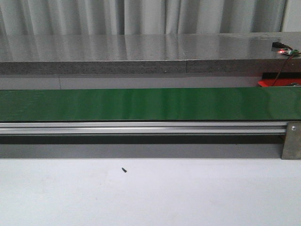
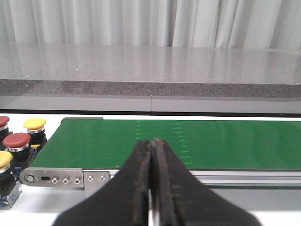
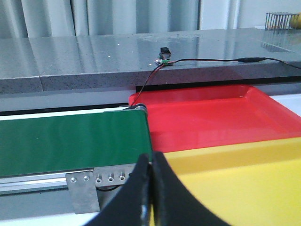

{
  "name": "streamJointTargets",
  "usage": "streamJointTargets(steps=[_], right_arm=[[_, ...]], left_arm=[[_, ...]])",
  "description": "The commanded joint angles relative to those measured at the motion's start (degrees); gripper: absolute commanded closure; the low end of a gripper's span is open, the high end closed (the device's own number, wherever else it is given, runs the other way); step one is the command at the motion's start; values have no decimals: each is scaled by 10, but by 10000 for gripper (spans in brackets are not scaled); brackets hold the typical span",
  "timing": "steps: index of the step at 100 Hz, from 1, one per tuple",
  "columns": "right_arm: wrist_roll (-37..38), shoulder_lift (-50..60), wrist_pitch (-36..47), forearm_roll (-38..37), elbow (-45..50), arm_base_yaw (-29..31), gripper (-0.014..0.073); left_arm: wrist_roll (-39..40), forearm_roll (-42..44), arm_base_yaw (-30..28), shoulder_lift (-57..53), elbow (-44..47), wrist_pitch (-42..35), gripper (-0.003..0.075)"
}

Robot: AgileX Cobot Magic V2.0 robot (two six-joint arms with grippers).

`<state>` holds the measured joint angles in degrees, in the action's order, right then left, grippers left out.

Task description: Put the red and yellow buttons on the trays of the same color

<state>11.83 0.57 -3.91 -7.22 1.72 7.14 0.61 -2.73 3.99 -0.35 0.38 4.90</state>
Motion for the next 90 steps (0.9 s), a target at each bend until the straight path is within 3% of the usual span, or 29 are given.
streamJointTargets(steps=[1, 42, 68, 90], right_arm=[[-2, 11, 46, -6, -11, 2, 651], [-2, 11, 46, -6, -11, 2, 651], [-2, 11, 46, -6, -11, 2, 651], [-2, 11, 46, -6, -11, 2, 651]], left_arm=[[0, -2, 1, -20, 22, -49, 740], [0, -5, 1, -20, -3, -75, 740], [0, -5, -20, 20, -124, 82, 740], [0, -5, -56, 119, -229, 162, 739]])
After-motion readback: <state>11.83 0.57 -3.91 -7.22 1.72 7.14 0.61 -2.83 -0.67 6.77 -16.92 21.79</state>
